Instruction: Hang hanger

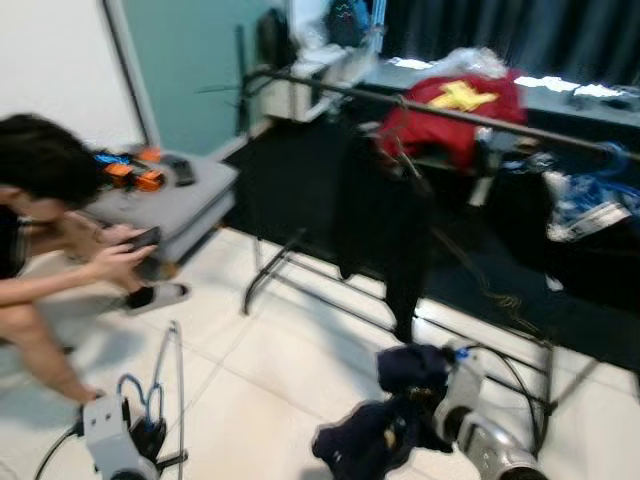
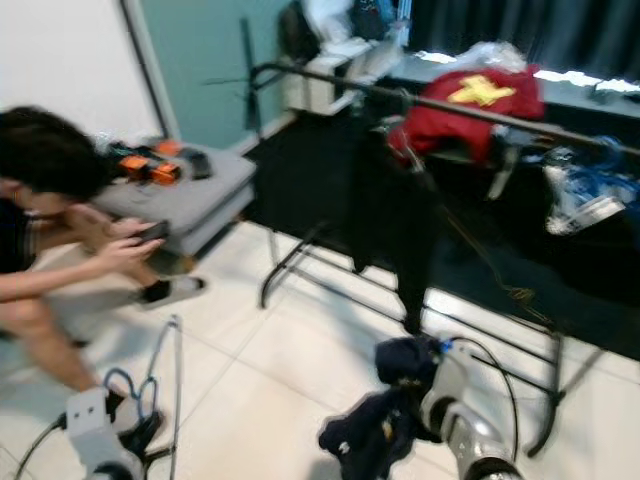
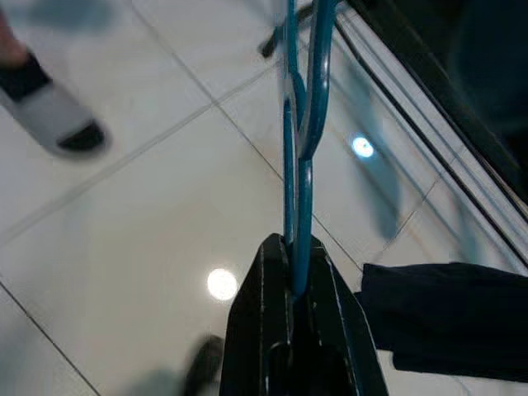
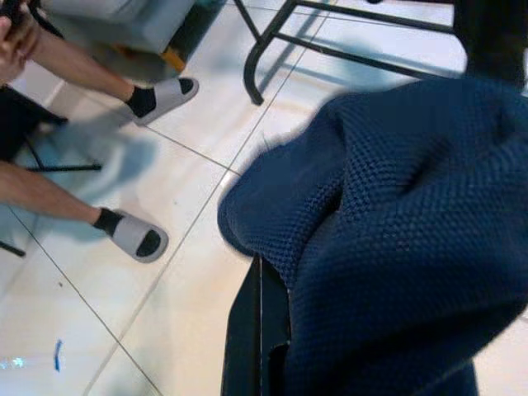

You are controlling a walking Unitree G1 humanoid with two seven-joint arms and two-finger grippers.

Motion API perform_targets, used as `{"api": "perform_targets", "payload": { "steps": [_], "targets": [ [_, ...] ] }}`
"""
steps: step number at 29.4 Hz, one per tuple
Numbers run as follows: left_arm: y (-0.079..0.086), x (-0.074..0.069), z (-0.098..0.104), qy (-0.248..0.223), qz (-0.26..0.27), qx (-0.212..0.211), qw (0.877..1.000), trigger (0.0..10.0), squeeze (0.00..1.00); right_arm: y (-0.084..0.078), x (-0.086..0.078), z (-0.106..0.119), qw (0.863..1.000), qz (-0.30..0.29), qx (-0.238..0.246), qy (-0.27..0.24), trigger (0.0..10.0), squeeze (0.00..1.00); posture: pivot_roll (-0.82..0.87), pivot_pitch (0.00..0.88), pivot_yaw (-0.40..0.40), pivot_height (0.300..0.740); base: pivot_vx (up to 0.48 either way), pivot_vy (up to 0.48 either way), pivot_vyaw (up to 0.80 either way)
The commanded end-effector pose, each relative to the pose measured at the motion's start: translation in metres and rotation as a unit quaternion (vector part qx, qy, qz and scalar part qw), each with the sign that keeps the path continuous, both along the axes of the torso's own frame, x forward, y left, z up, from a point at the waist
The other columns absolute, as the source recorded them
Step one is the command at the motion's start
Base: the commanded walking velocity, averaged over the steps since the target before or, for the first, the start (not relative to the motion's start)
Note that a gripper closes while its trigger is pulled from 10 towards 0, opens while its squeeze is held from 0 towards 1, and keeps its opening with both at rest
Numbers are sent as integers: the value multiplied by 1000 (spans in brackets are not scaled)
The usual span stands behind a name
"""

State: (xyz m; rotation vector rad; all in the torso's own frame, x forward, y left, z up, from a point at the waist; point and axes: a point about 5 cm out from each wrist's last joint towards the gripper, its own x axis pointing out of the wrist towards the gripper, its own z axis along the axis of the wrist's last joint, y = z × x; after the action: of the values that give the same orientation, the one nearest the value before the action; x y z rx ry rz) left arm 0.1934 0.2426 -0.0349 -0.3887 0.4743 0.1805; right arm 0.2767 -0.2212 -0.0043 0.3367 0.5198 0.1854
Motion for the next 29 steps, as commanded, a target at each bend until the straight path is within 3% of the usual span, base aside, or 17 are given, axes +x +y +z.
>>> {"api": "perform_targets", "payload": {
  "steps": [1,8,29],
  "targets": [
    [1,1,-1,8,-12,-4,1000,10000,0,5,2,1,1000,9,11,-3,10000,0,-7,35,-59,740,0,0,563],
    [4,4,3,0,-8,48,999,10000,0,5,2,3,1000,11,12,-11,10000,0,-7,44,-51,740,0,0,567],
    [0,-1,3,-19,-15,58,998,10000,0,4,1,4,999,33,16,-17,10000,0,-3,58,-64,740,0,0,564]
  ]
}}
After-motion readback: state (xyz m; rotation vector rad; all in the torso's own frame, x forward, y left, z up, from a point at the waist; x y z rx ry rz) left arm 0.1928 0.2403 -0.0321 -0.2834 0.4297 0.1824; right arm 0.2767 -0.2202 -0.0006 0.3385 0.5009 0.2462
